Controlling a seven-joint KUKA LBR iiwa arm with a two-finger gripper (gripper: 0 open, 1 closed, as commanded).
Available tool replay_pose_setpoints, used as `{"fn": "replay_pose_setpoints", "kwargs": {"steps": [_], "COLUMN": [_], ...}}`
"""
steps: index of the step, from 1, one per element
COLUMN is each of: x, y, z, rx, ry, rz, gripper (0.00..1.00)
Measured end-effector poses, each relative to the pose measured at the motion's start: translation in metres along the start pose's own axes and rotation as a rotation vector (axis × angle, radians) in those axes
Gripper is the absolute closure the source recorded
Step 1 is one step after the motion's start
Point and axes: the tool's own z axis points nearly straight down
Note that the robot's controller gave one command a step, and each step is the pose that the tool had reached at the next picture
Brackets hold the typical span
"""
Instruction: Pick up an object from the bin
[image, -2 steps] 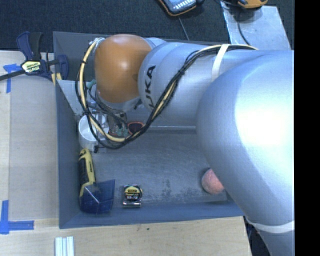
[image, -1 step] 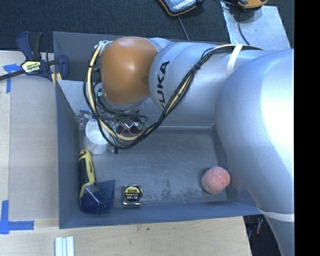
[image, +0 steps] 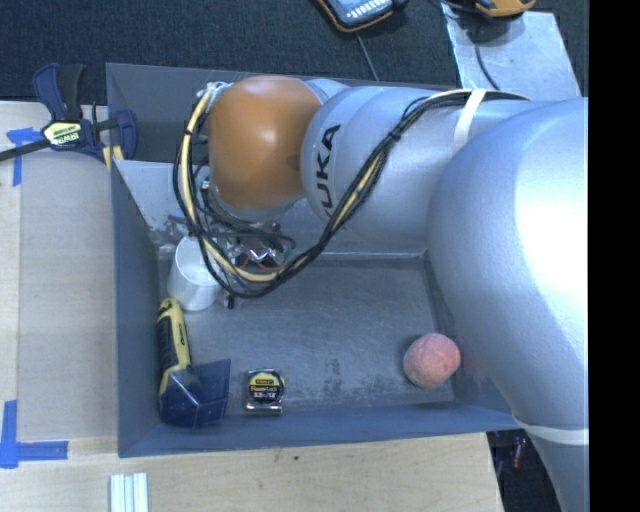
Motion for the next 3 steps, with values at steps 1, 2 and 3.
{"fn": "replay_pose_setpoints", "kwargs": {"steps": [1, 2, 3], "x": [-0.027, -0.027, -0.016], "y": [0.005, 0.005, 0.003], "z": [0.007, 0.007, 0.003], "rx": [0.034, 0.034, 0.027], "ry": [-0.038, -0.039, -0.050], "rz": [-0.555, -0.553, -0.553], "gripper": [1.00, 1.00, 1.00]}}
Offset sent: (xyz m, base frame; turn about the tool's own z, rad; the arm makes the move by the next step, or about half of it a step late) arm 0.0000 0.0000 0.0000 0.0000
